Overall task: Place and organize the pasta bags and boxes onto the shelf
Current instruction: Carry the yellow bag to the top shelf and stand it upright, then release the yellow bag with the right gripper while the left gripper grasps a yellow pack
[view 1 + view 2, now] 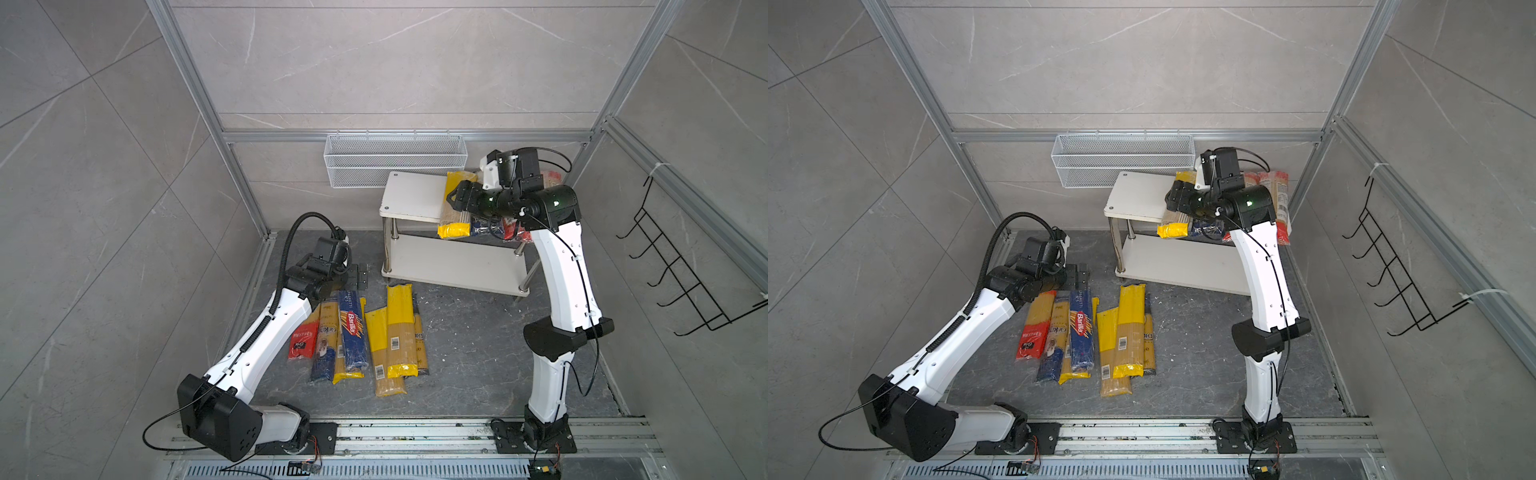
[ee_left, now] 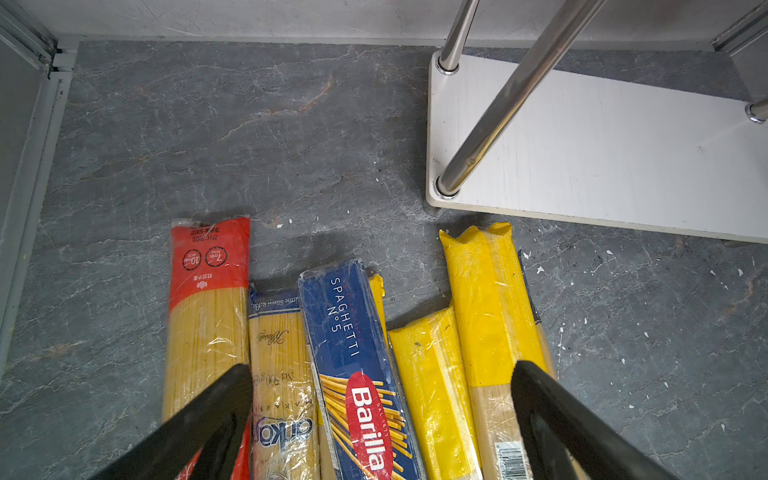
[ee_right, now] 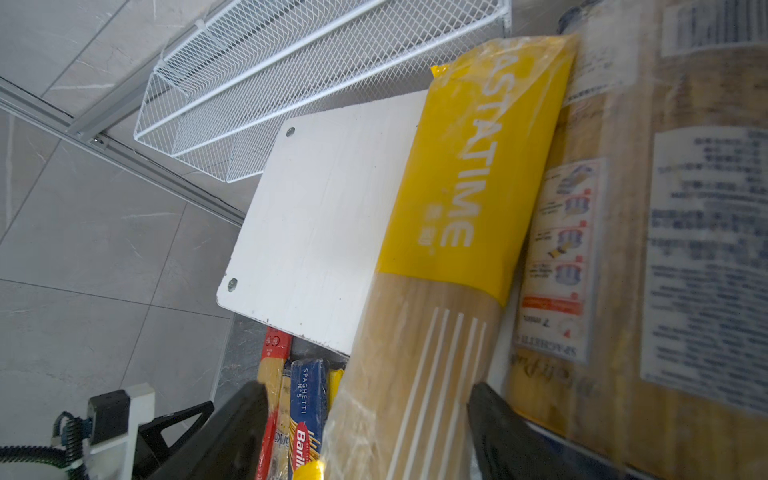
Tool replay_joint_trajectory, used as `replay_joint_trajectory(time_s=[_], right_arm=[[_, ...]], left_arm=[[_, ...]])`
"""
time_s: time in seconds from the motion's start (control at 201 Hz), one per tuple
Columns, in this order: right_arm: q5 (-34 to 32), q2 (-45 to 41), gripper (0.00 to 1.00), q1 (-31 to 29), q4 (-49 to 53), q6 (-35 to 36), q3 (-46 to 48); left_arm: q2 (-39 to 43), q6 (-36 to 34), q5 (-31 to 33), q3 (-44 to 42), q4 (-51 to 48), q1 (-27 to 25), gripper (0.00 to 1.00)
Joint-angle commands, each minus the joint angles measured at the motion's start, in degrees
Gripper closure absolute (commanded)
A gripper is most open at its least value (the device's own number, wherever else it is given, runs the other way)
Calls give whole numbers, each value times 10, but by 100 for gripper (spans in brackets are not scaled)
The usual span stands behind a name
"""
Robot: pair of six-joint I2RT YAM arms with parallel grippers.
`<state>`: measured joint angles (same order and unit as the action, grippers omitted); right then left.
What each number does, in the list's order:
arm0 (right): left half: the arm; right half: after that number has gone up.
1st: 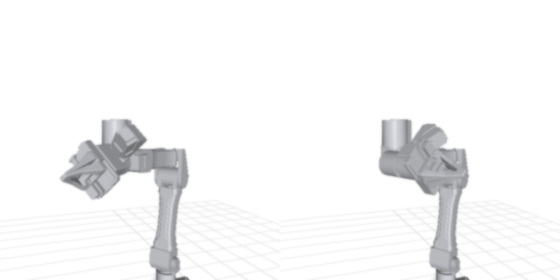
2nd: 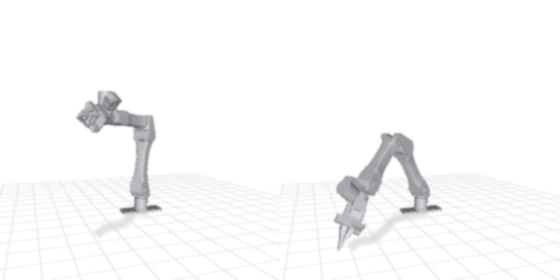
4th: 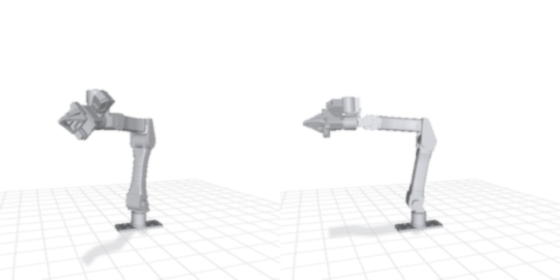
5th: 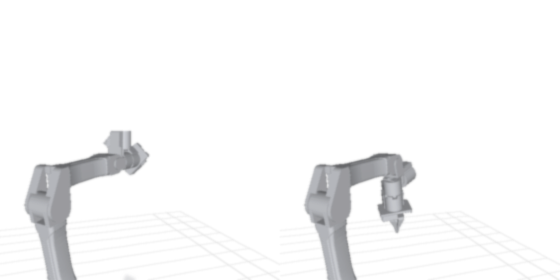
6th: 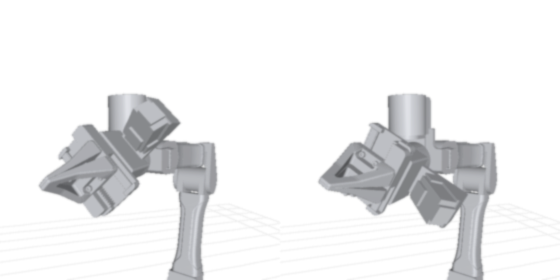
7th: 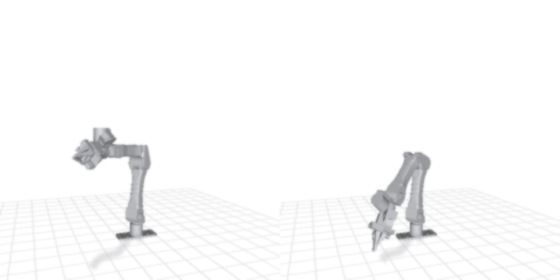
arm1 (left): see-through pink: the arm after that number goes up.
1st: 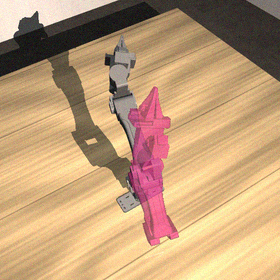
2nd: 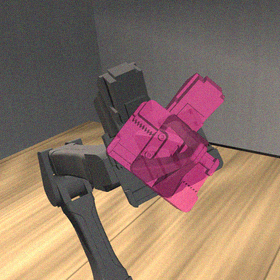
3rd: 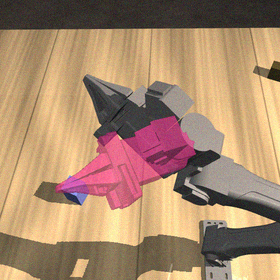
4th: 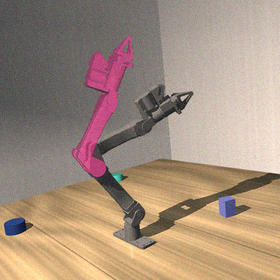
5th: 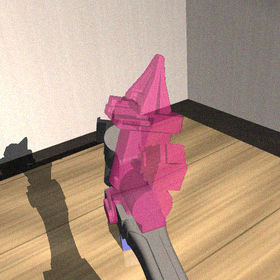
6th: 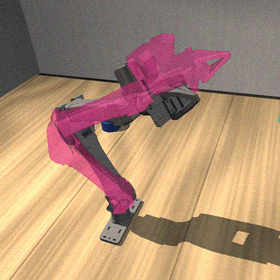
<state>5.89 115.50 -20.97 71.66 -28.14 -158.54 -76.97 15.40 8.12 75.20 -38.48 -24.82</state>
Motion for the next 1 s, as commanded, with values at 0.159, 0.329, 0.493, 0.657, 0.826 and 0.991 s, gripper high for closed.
replay_joint_trajectory(time_s=[0.159,0.329,0.493,0.657,0.826,0.991], right_arm=[[-12,-71,1,7,-18,24,7],[-20,-111,1,8,-2,31,55],[-20,-176,1,7,6,38,165],[-9,-269,0,7,-4,33,316],[-11,-366,0,-11,-7,18,479],[-41,-448,0,-31,-5,5,564]], left_arm=[[10,16,-11,-2,10,2,0],[25,53,-24,-35,9,-6,0],[41,92,-21,-75,9,-50,0],[43,143,-4,-113,15,-122,0],[24,178,-6,-129,21,-172,0],[-9,187,-16,-127,15,-204,0]])
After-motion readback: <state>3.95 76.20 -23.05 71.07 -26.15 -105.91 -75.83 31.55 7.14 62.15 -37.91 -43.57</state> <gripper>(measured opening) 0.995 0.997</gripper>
